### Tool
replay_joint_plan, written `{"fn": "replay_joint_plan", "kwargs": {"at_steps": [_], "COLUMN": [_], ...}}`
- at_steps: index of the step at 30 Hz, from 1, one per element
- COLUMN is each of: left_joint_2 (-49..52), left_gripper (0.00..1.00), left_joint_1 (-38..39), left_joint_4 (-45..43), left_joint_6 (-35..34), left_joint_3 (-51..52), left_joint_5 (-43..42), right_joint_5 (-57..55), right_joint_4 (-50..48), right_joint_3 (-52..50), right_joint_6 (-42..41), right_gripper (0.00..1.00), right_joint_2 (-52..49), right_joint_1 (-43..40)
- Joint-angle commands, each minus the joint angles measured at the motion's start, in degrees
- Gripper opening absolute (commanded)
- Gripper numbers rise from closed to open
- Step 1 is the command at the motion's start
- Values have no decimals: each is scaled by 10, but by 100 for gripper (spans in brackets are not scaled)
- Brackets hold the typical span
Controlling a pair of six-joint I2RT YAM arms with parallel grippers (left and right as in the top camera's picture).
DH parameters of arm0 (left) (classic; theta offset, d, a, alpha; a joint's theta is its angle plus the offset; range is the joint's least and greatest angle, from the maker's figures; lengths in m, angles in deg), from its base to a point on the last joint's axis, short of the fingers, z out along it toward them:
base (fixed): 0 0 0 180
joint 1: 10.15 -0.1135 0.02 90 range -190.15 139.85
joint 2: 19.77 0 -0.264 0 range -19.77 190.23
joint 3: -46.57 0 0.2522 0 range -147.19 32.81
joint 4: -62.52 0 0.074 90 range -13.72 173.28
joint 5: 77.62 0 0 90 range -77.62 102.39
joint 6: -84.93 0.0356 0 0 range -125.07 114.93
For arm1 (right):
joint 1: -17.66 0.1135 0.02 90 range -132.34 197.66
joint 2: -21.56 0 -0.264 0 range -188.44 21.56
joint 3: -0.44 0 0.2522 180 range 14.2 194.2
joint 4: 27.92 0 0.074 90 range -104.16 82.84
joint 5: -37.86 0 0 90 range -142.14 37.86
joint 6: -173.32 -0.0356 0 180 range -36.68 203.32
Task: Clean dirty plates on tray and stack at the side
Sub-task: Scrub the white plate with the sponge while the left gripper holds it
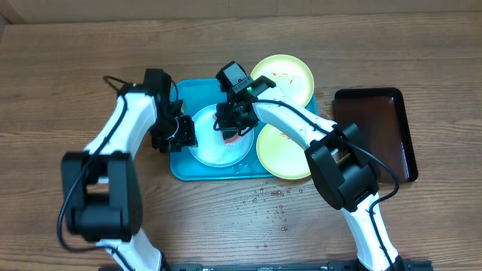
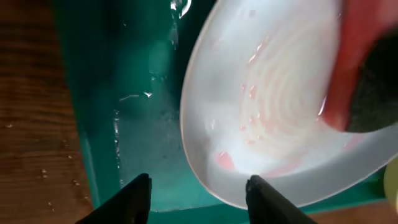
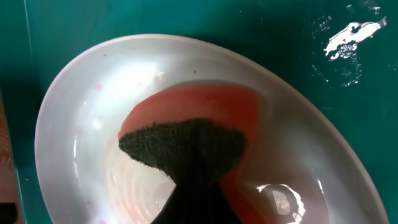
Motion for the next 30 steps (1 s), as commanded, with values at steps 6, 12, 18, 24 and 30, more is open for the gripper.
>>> {"fn": "replay_joint_plan", "kwargs": {"at_steps": [6,12,18,24,30], "left_joint_2": [-36,-36,-36,-36,-36], "left_gripper": [35,31,25,10,4], "left_joint_1": [1,10,16,16,16], "left_joint_4": [-98,-102,-120,-146,-174], "left_joint_6": [-55,-54,-75,-97,-97], "left_joint_3": [79,89,111,130,130], "left_joint_5": [-11,-17,14,24,27], "right_joint_5": [-7,-7,-7,-7,-7], "right_joint_4": [-5,-5,-3,2,2], "right_joint_3": [-6,-6,-6,-6,-6], "right_joint_6": [-3,-3,-3,-2,-2], "right_gripper": [4,4,4,4,4], "right_joint_2": [-6,-6,-6,-6,-6], "right_joint_1": [-1,-1,-1,-1,-1]}}
